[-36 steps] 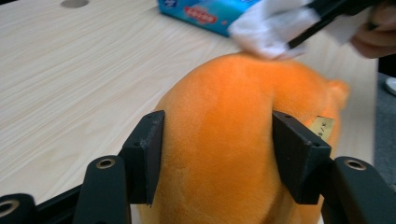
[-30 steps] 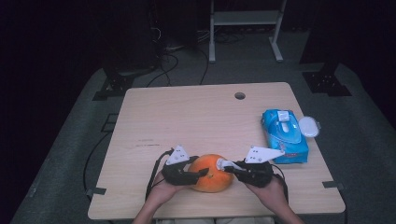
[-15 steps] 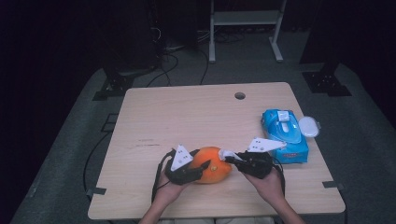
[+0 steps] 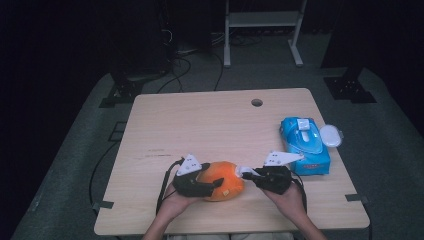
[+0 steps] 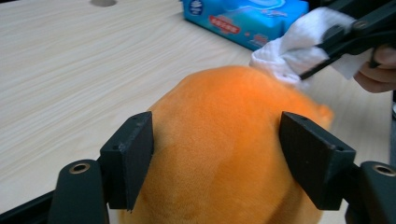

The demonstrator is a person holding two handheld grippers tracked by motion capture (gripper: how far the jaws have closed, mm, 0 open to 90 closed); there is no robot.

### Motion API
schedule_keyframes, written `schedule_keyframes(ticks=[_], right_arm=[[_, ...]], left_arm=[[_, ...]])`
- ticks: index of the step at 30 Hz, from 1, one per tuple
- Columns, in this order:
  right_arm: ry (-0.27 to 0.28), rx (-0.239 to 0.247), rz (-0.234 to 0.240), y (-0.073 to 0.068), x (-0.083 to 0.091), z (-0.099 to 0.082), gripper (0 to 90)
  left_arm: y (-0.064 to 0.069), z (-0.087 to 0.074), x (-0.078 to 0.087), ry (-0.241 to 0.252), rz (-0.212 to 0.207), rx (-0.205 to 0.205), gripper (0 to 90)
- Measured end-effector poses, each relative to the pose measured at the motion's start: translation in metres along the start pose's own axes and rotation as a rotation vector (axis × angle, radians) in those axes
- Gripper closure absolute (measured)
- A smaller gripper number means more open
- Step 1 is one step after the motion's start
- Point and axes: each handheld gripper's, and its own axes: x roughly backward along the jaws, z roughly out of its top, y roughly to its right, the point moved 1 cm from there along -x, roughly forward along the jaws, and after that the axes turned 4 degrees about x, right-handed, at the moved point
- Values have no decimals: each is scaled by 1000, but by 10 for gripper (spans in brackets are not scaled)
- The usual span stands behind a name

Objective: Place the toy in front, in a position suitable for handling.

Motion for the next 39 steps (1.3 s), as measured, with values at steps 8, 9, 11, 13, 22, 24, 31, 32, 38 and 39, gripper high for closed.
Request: schedule_keyframes(ticks=[8,9,11,13,22,24,31,32,38,39], right_arm=[[65,46,85,-24,-2,14,820],[55,52,78,-24,-4,12,820],[44,17,65,-16,-6,6,820],[17,1,32,-8,-6,2,820],[7,33,43,-17,-10,10,820],[-3,18,58,-13,-11,6,820],[24,33,62,-18,-9,13,818],[29,32,52,-18,-9,14,818],[28,31,-2,-14,-11,14,818],[14,20,-4,-11,-13,11,817]], left_arm=[[-2,-2,-1,2,10,7,288],[-2,-3,0,2,12,8,288],[-2,-3,0,0,14,15,288],[0,-3,-1,0,13,7,289],[16,1,-1,-60,-109,-77,190],[12,4,1,-41,-84,-61,138],[12,-1,-6,-83,14,-100,303],[16,2,-3,-38,61,-123,384],[17,2,-6,-21,135,-144,433],[15,0,-6,-37,119,-133,420]])
